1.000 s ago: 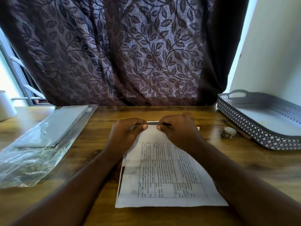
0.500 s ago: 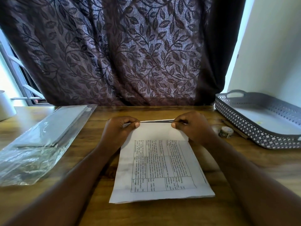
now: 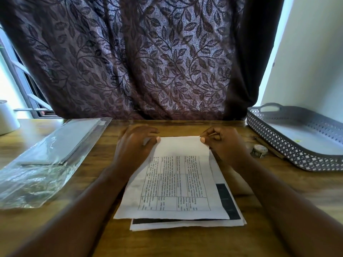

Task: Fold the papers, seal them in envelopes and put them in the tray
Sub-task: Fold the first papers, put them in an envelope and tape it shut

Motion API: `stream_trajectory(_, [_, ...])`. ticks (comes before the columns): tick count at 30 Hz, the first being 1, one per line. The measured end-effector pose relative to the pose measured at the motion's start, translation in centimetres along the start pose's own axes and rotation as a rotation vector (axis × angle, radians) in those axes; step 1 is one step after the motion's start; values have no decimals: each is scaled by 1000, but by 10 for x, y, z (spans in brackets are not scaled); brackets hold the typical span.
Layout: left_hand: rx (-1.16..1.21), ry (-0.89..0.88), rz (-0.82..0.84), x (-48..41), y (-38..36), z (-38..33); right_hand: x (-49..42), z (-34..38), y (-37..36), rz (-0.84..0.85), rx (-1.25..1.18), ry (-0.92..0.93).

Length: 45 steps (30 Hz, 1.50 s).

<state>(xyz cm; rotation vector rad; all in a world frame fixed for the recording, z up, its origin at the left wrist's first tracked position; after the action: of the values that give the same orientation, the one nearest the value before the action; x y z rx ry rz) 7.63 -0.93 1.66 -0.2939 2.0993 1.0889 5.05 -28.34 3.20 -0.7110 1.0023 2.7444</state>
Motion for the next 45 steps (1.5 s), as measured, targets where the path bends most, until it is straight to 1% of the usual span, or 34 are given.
stream_trajectory(2, [-58, -88, 17, 0, 2, -13, 3, 11, -5, -25, 39, 83])
stream_trajectory(5, [27, -156, 146, 2, -2, -38, 9, 28, -14, -20, 110, 214])
stream_trajectory(8, [80, -219, 137, 3, -4, -53, 14, 39, -22, -9, 76, 305])
stream_trajectory(11, [113, -273, 124, 2, 0, -52, 15, 40, -25, -2, 56, 289])
stream_trajectory(14, [79, -286, 110, 1, 3, -44, 14, 34, -25, 7, 63, 270])
stream_trajectory(19, [20, -144, 103, -3, 7, -21, 7, 18, -13, -50, 49, 192])
stream_trajectory(23, [10, -32, 115, -4, 6, -4, 4, 5, -8, -36, 39, 157])
stream_trajectory(28, [125, 157, 114, -5, 4, 16, 1, -8, -4, -87, 28, 105])
stream_trajectory(32, [106, 182, 153, -4, 3, 25, 1, -20, 0, -47, 0, 47])
stream_trajectory(36, [197, 277, 145, -5, 4, 27, -1, -22, -2, -57, -20, 17])
stream_trajectory(41, [378, 386, 145, -2, 2, 30, 1, -23, 1, -79, -151, -29])
stream_trajectory(45, [440, 403, 99, -1, 3, 30, 3, -26, 4, 26, -339, -102])
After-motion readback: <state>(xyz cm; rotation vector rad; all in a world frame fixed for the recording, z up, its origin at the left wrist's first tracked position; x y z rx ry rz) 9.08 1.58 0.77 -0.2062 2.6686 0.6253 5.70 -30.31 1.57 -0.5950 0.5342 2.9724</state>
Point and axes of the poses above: each hand's wrist, its own x-axis away from the middle knuckle, its own y-axis out of the back of the hand, z = x × y, the point moved 1 cm from there along -x, towards the middle knuckle, and after that the axes turned 3 degrees about y, right-handed, at the moved point
